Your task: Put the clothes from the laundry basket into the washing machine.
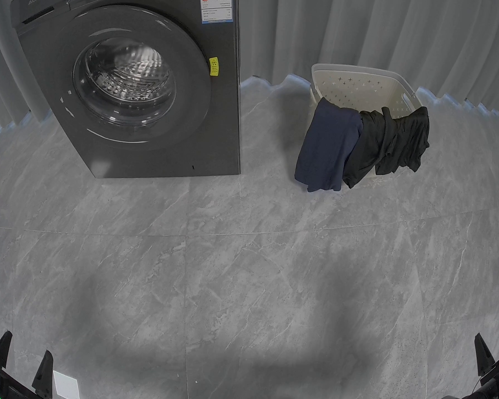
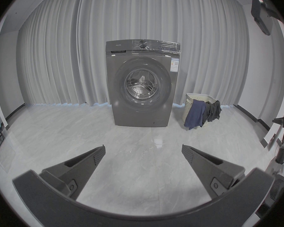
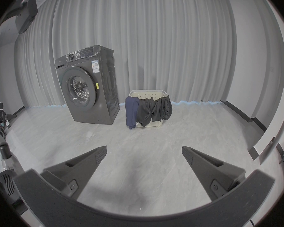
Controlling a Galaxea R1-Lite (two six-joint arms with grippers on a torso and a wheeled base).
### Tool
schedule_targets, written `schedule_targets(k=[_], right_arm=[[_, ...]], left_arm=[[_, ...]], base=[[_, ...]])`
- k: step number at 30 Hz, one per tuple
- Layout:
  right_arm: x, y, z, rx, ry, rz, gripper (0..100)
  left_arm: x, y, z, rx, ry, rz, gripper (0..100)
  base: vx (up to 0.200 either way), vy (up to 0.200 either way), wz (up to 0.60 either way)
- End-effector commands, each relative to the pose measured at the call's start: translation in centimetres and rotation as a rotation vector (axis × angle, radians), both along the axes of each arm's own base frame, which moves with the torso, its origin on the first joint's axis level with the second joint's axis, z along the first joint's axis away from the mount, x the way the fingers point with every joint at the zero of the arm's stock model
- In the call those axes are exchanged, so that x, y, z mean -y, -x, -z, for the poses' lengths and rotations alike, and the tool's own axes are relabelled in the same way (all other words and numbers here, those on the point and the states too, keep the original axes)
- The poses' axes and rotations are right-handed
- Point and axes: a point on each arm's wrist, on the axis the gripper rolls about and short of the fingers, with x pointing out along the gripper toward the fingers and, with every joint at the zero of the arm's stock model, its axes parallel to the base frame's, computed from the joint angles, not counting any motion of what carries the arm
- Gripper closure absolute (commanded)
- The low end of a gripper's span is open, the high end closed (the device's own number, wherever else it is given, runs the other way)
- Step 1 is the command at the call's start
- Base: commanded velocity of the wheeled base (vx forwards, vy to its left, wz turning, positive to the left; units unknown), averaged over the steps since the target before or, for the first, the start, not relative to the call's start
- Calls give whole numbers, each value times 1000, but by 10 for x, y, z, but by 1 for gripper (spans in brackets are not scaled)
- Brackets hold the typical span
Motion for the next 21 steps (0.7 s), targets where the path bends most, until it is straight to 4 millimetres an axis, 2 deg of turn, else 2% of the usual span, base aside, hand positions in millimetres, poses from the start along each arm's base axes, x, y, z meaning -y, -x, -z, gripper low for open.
schedule_targets(k=[1, 17, 21], right_arm=[[0, 0, 5, 0, 1, 0, 0], [0, 0, 5, 0, -2, 1, 0], [0, 0, 5, 0, -2, 0, 0]], left_arm=[[0, 0, 5, -3, 0, -1, 0], [0, 0, 5, -4, 0, 1, 0], [0, 0, 5, -4, -1, 2, 0]], base=[[200, 0, 0], [200, 0, 0], [0, 0, 0]])
